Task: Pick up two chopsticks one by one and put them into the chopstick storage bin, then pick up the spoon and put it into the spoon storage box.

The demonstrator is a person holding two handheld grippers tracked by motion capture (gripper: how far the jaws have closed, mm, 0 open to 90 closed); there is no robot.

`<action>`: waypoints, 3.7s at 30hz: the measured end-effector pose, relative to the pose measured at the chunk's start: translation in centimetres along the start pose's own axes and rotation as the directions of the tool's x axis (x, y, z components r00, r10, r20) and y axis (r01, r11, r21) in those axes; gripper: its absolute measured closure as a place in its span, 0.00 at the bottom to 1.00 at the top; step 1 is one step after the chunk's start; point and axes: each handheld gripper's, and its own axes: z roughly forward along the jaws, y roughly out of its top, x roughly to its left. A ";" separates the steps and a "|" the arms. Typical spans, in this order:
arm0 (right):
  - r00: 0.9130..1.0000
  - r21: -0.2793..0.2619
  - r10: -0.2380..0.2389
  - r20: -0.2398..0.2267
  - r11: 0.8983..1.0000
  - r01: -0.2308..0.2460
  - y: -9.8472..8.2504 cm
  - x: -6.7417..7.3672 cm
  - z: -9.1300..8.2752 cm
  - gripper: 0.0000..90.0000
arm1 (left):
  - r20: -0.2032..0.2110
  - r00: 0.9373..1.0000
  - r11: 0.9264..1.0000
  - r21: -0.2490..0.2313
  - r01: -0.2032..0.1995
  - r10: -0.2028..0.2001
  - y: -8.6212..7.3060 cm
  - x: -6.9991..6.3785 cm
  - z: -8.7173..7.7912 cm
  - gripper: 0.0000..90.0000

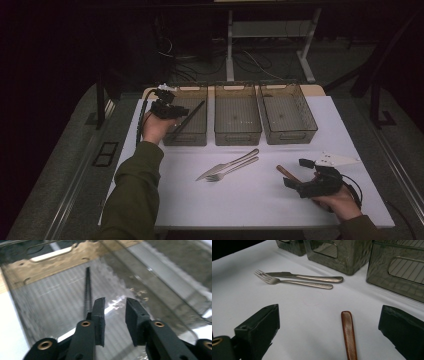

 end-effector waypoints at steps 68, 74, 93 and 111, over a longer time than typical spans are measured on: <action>1.000 -0.001 0.007 0.004 1.000 -0.007 0.0 0.1 -0.4 0.03 | 0.201 0.958 0.962 -0.222 -0.160 0.206 -15.8 -10.7 -5.5 0.03; 1.000 0.001 -0.001 -0.005 1.000 0.001 0.3 0.2 -1.0 0.03 | 0.209 0.953 0.962 -0.207 -0.178 0.221 -16.4 -11.5 -5.5 0.00; 0.998 0.043 0.016 0.061 0.999 -0.019 -0.5 -1.3 -2.8 0.03 | 0.236 0.947 0.966 -0.187 -0.176 0.218 -16.6 -11.3 -5.0 0.00; 0.998 0.209 0.027 0.059 0.977 -0.039 -3.2 -2.8 -4.5 0.30 | 0.240 0.944 0.964 -0.195 -0.180 0.225 -16.5 -11.4 -5.1 0.00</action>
